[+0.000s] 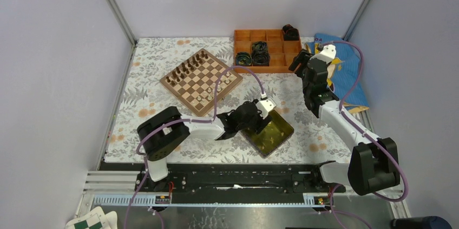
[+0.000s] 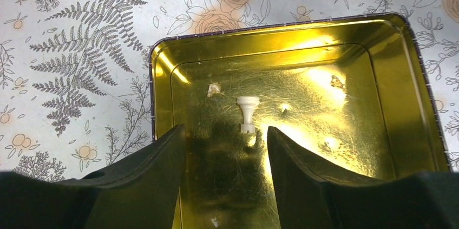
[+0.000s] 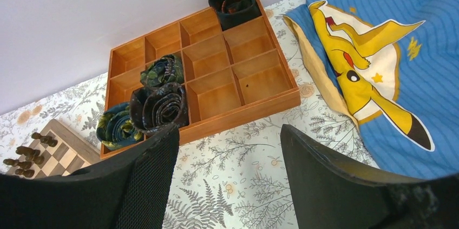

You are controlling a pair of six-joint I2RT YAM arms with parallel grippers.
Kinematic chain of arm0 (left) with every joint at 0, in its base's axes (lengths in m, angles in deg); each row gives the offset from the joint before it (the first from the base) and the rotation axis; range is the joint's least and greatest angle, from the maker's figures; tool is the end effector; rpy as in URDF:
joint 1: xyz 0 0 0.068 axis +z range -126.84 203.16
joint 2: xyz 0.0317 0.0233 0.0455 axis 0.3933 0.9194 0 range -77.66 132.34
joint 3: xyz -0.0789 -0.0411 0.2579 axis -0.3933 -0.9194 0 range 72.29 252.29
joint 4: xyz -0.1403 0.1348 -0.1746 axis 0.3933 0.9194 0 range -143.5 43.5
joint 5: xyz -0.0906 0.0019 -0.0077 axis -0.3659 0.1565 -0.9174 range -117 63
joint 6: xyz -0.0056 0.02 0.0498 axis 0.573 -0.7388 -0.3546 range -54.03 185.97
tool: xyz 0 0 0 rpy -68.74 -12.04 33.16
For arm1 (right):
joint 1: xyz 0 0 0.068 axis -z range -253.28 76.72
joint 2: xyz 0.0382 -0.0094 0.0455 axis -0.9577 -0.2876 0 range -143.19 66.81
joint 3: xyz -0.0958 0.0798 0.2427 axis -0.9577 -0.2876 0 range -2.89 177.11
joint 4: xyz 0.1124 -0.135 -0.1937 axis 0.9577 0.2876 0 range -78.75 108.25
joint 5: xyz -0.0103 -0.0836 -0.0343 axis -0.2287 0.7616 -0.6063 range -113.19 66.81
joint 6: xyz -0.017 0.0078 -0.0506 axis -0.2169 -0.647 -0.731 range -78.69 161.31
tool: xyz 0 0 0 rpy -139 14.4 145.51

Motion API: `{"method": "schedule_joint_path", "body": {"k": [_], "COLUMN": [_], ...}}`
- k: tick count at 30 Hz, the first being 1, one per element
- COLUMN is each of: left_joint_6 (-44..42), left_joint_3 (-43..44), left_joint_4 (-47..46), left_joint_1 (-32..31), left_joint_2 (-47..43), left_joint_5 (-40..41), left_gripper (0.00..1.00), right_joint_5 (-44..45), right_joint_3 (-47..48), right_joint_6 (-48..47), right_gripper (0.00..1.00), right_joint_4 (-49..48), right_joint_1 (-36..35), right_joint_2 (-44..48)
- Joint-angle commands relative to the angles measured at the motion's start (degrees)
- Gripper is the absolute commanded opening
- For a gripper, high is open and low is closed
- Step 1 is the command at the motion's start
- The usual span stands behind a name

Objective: Set up the chess pieces on the board
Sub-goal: Pick up the chess piece from the storage box.

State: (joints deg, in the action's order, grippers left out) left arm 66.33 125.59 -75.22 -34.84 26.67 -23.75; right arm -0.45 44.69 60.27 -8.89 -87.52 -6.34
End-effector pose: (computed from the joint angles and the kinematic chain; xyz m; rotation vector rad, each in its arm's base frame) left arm 0.2039 -0.3226 0.1629 0.9960 1.8834 -0.5553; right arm 0.2911 0.0596 0.3045 0.3655 1.6186 0.1094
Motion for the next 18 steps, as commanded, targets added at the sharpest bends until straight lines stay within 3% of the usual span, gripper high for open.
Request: {"method": "schedule_joint_path", "body": {"k": [1, 18], "left_joint_6": [-0.5, -0.4], "left_joint_3": [0.3, 1.5], "left_joint_4": [-5.1, -4.5], "left_joint_1": [1.1, 1.8], "left_joint_2": [2.0, 5.4], "left_joint_5": [-2.9, -3.5], "left_gripper": [0.63, 0.57], "right_joint_5": [-1.1, -1.3], "right_joint_3": [0.1, -0.3], "right_joint_6": [0.2, 0.1], "right_gripper": [0.75, 0.75], "right_joint_4": [-3.8, -4.8], "right_joint_1": [0.2, 0.2], "right_joint_2": [-0.1, -0.4]}}
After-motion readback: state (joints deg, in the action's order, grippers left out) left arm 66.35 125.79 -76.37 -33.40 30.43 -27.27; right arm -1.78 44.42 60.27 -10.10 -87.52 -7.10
